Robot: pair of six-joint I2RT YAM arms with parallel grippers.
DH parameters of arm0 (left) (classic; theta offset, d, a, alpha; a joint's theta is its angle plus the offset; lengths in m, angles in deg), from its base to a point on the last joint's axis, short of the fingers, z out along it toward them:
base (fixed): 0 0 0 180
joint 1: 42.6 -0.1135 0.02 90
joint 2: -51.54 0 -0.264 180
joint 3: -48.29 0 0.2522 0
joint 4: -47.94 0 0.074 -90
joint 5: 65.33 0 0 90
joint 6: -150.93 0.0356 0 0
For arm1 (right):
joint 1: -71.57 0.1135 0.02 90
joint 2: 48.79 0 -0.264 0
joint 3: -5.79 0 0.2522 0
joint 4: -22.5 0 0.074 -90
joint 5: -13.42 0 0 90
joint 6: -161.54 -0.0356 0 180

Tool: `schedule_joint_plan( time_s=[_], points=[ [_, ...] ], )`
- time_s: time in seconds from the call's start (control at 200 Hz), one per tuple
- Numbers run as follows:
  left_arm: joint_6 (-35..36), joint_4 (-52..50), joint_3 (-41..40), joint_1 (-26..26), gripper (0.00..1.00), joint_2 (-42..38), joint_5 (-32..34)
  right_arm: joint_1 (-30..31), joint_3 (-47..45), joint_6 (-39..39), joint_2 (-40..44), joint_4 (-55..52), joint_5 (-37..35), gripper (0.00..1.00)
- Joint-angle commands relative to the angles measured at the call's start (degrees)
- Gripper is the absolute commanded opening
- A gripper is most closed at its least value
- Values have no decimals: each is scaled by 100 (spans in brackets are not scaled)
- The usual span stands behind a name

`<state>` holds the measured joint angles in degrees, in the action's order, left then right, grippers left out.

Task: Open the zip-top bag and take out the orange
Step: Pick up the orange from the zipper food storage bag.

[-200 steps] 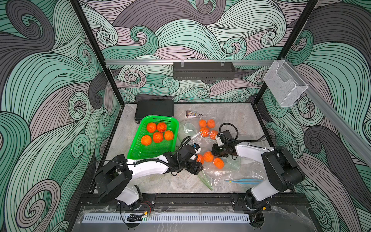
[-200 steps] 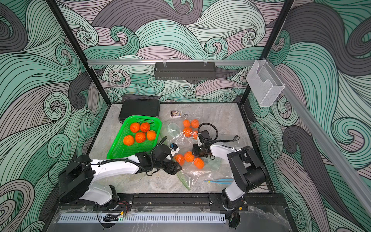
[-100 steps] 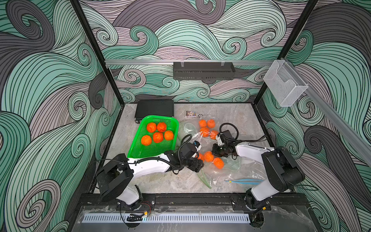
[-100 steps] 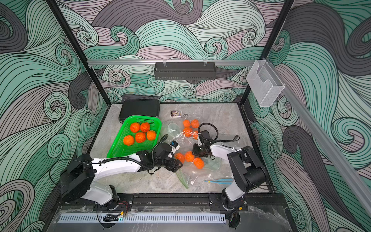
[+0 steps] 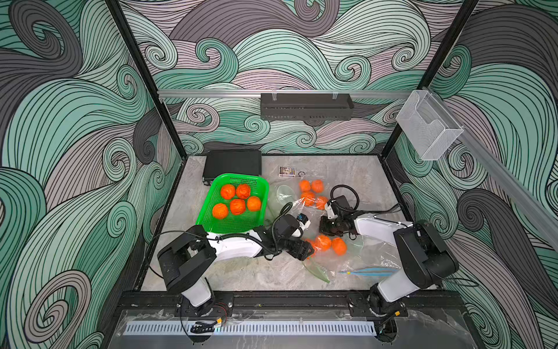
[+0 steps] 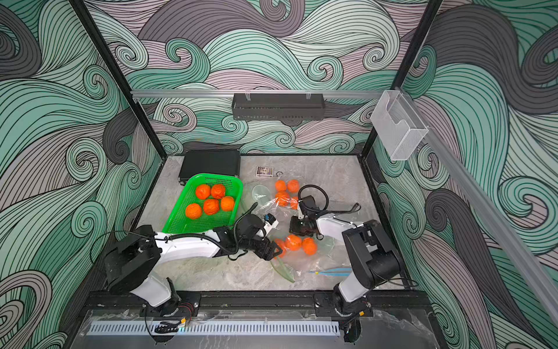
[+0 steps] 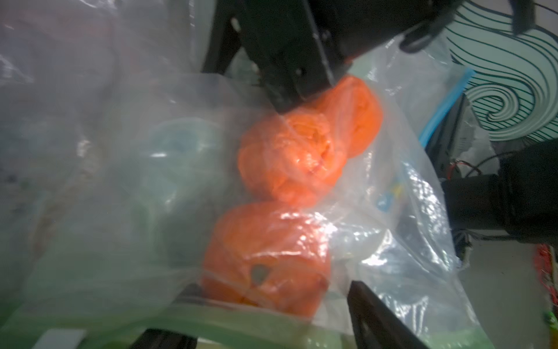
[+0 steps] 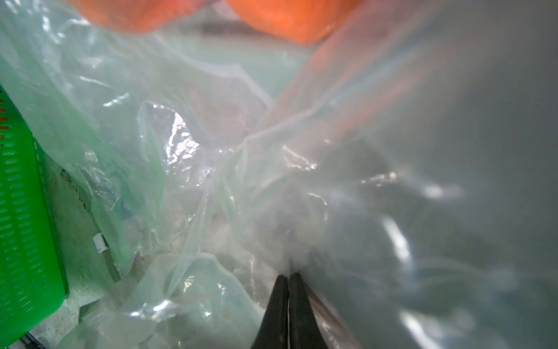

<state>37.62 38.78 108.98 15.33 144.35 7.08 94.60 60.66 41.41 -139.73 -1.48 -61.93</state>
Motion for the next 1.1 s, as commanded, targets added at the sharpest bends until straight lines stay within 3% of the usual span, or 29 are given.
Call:
schedule_joint_plan(
  time_s=[0.0, 0.375, 0.65, 0.931, 1.091],
  points=[
    [185, 134, 257, 122, 75, 13, -648, 26, -146, 21, -47, -417, -35, 8],
    [939, -187, -156, 240, 84, -439, -315, 24, -133, 40, -26, -453, -42, 8],
    [1633, -210, -717, 293, 83, -980, -65, 19, -135, 28, -80, -433, -32, 8],
    [1873, 14, -407, 315, 72, -445, 314, 18, -136, 46, -68, -459, -33, 8],
    [1865, 69, -165, 411, 78, -151, 347, 19, -144, 42, -71, -446, -50, 8]
  ],
)
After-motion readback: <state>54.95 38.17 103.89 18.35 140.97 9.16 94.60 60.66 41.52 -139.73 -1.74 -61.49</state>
